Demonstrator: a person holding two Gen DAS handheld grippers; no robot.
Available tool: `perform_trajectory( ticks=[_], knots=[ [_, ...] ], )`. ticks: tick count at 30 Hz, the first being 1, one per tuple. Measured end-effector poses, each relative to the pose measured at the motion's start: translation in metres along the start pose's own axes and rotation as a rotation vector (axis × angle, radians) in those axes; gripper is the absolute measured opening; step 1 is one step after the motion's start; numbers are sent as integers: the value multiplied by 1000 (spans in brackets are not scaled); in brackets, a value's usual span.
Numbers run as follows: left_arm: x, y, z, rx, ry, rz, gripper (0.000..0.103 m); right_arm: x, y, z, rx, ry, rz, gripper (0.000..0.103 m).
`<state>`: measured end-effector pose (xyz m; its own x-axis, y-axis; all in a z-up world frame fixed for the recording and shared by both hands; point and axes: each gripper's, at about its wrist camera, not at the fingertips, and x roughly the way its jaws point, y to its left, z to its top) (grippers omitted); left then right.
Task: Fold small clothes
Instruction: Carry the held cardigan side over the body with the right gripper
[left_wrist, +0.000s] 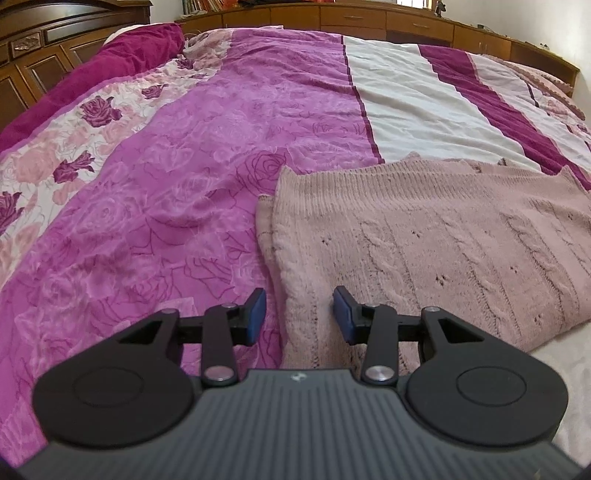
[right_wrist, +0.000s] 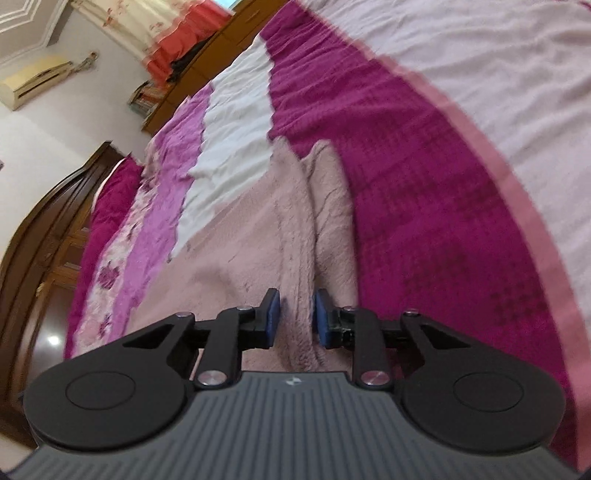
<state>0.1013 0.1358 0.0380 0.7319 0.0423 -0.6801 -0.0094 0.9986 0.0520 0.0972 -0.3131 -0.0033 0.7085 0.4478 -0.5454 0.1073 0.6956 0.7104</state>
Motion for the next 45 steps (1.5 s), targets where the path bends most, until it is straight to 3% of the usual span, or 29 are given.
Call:
perform_trajectory(
  ticks=[2,4,7,9,11,13,16,17,19,24,27,29,32,35,38,44,45],
  knots=[
    [1,1,-1,-4,1,4,42,-1,4,1,-23,2,14,7],
    [1,2,-1,-11,1,4,43,-6,9,6,-55,-40,-7,7],
    [3,3,-2,-5,4,11,45,-12,11,19,-115,-98,-107,6],
    [5,3,-2,-4,7,15,48,-8,15,22,-198,-92,-196,6],
    [4,3,-1,-6,7,19,48,-1,18,22,-247,-42,-234,6],
    [2,3,0,-10,3,17,47,-1,22,21,-262,-53,-261,7],
    [-2,2,5,-6,-13,15,46,-8,31,23,-278,-137,-243,11],
    [-2,2,7,-6,-19,16,46,-7,34,26,-273,-144,-225,17],
    [-3,1,11,-14,-29,15,46,4,40,34,-270,-130,-206,26],
    [2,2,15,-32,-34,20,46,45,42,47,-273,-55,-241,28],
    [7,4,14,-35,-21,32,46,60,39,48,-277,-55,-236,30],
    [10,6,12,-36,-14,38,46,61,39,49,-289,-45,-207,30],
    [14,7,9,-35,-8,47,48,62,42,50,-339,-42,-203,10],
    [16,5,8,-16,-16,57,48,55,45,51,-377,-122,-260,4],
    [21,3,9,6,-11,70,48,60,38,53,-389,-141,-322,4],
    [19,4,10,-5,-9,68,48,49,36,52,-346,-223,-331,6],
    [17,4,9,-5,-10,67,47,44,36,51,-332,-233,-323,11]
  ],
)
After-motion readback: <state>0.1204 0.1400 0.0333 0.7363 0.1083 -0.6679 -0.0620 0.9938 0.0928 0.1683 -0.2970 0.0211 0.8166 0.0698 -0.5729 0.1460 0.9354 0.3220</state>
